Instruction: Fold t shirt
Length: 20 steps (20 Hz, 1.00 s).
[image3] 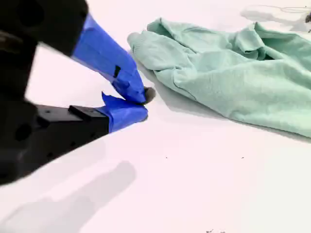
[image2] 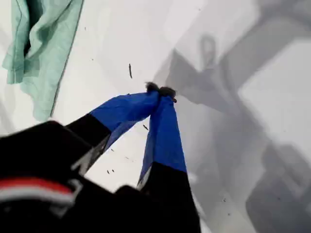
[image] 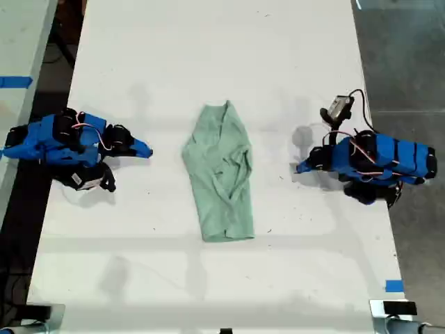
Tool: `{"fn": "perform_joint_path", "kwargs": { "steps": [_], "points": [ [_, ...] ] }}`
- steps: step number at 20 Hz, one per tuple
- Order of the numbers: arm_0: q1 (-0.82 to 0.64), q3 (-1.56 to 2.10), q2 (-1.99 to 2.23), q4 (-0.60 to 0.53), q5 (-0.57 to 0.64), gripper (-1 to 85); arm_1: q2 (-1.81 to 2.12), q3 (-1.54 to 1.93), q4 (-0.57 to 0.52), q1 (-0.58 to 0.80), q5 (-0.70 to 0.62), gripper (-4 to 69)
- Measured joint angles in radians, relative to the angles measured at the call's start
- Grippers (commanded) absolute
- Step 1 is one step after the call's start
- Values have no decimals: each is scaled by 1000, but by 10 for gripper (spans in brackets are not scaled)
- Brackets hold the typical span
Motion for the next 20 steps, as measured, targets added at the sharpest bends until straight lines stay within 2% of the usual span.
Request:
{"fn": "perform_joint_path", "kwargs": {
  "steps": [3,9,11,13,15,16,19,20],
  "points": [
    [60,15,0,-18,0,-1,0,0,0,-3,49,-9],
    [89,-31,-32,-34,-94,-1,-3,-32,5,26,75,-8],
    [94,-164,-216,-77,-98,-1,-63,-167,31,-8,106,-8],
    [189,-382,-580,-156,-114,17,-281,-365,15,-78,152,-1],
    [288,-663,-1014,-167,-126,82,-581,-581,-18,-160,187,86],
    [325,-827,-1209,-153,-132,104,-735,-692,-34,-196,196,163],
    [391,-1348,-1776,-9,-135,137,-1131,-983,-43,-273,199,270],
    [408,-1526,-1945,44,-135,144,-1249,-1069,-43,-296,201,278]
  ]
}}
